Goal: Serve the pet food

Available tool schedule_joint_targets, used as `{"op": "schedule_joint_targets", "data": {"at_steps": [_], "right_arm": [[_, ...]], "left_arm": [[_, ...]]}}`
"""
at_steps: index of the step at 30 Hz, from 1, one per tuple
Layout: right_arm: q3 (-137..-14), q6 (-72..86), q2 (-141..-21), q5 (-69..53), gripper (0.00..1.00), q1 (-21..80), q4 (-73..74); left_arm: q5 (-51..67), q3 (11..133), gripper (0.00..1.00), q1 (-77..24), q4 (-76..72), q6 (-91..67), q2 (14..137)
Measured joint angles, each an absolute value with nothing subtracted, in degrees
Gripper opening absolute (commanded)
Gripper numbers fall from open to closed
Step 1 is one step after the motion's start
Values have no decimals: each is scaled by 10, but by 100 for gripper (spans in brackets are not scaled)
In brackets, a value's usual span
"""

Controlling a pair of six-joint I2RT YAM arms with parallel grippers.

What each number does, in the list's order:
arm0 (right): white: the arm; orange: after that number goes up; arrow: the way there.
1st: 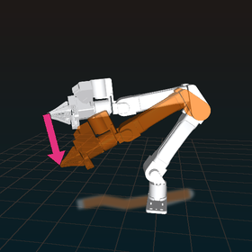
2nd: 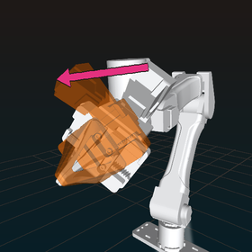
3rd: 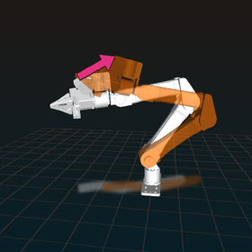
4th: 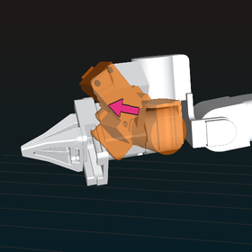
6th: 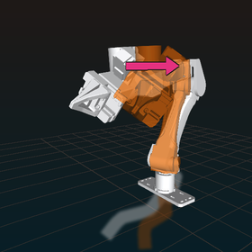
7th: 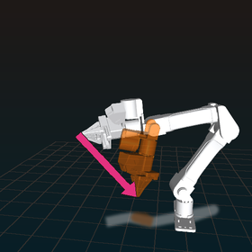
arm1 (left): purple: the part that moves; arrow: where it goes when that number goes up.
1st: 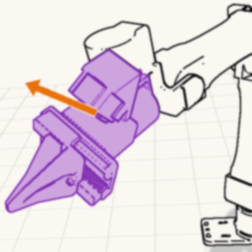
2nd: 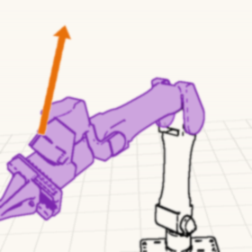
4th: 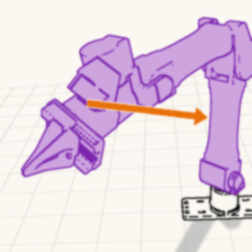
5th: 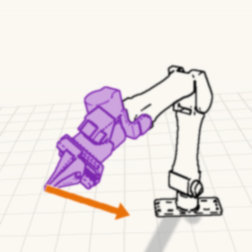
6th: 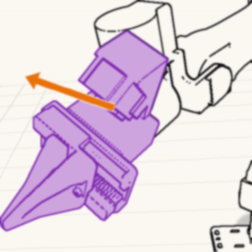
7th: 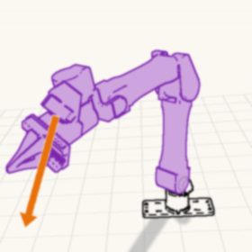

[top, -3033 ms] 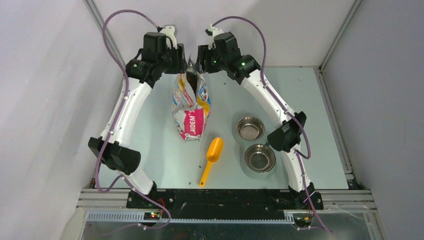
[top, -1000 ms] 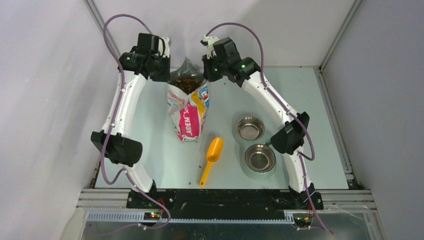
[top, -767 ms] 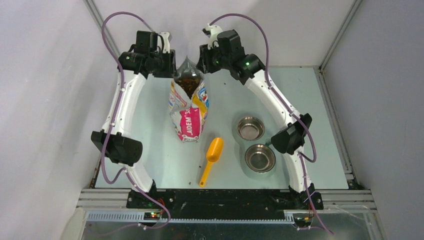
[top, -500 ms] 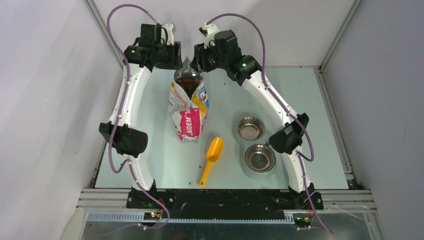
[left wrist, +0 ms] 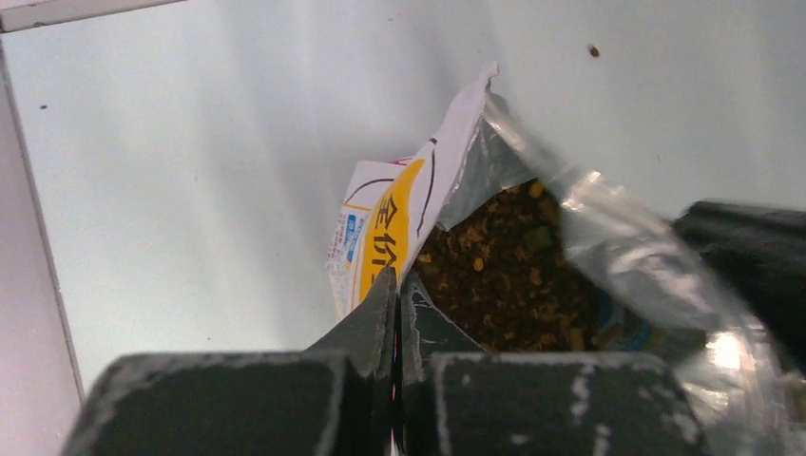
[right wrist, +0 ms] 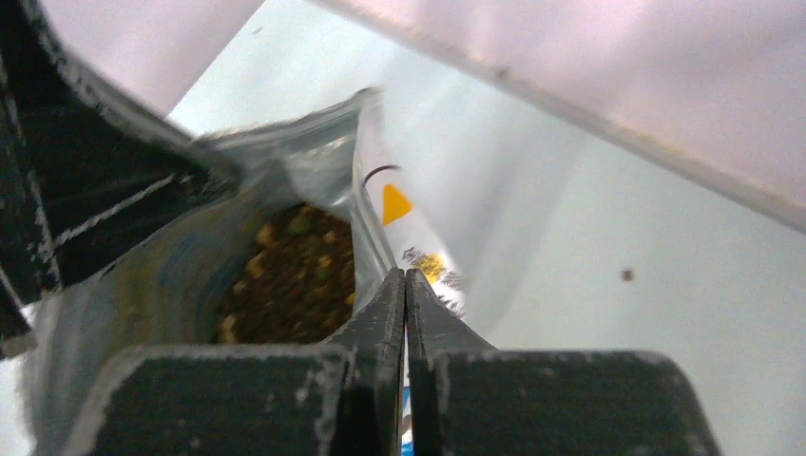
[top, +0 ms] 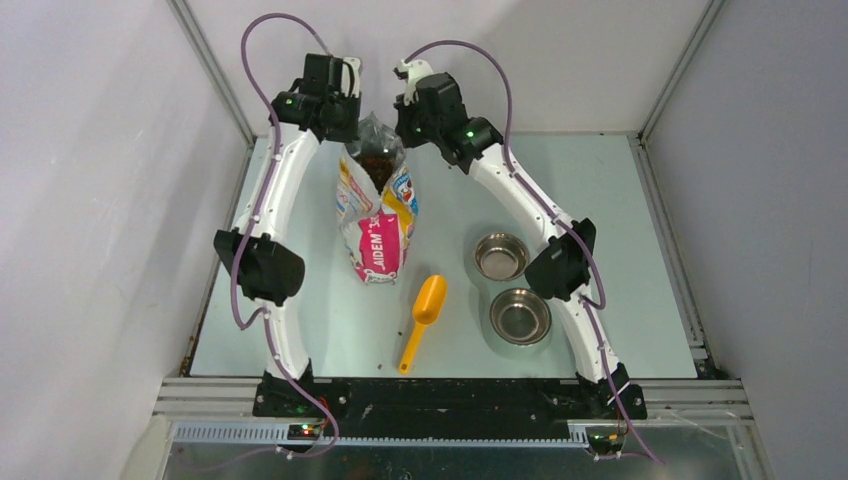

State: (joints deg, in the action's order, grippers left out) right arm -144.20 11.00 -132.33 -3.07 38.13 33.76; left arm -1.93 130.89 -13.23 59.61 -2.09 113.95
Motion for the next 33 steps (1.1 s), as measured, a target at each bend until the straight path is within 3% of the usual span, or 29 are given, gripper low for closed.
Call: {"op": "schedule_joint_targets", "data": {"at_steps": [6, 7, 8, 9, 10, 11, 13, 19, 22, 24, 27, 29, 33], "right_arm": [[-1484, 64, -1323, 111, 0, 380, 330], [-1488, 60, -1323, 122, 0, 378, 328], [-1493, 58, -1323, 128, 5, 375, 327], [-1497, 57, -1323, 129, 21, 373, 326], [-1498, 60, -1323, 121, 29, 370, 326], [-1498, 66, -1323, 109, 44, 368, 326], [-1498, 81, -1323, 62, 59, 361, 333], [-1470, 135, -1323, -112, 65, 355, 341], [-1455, 157, -1323, -162, 59, 357, 348], [-1448, 170, -1324, -184, 43, 359, 353], [-1446, 180, -1324, -194, 5, 363, 359], [-1447, 171, -1324, -185, 0, 366, 363], [-1481, 125, -1324, -90, 0, 380, 398]], "left_arm": [[-70, 1245, 0, -132, 542, -8, 1108], [-74, 1242, 4, -132, 540, -5, 1107], [-75, 1242, 10, -132, 539, -4, 1106], [-74, 1242, 12, -132, 538, -3, 1106], [-73, 1242, 14, -132, 538, -1, 1106], [-72, 1242, 15, -132, 537, -1, 1106], [-67, 1241, 15, -132, 535, 0, 1104], [-44, 1230, 10, -130, 518, -3, 1088], [-38, 1230, 8, -130, 515, -6, 1086], [-36, 1230, 7, -130, 515, -7, 1086], [-32, 1230, 4, -129, 515, -7, 1085], [-32, 1230, 1, -129, 515, -6, 1085], [-30, 1230, 0, -129, 515, -6, 1085]]}}
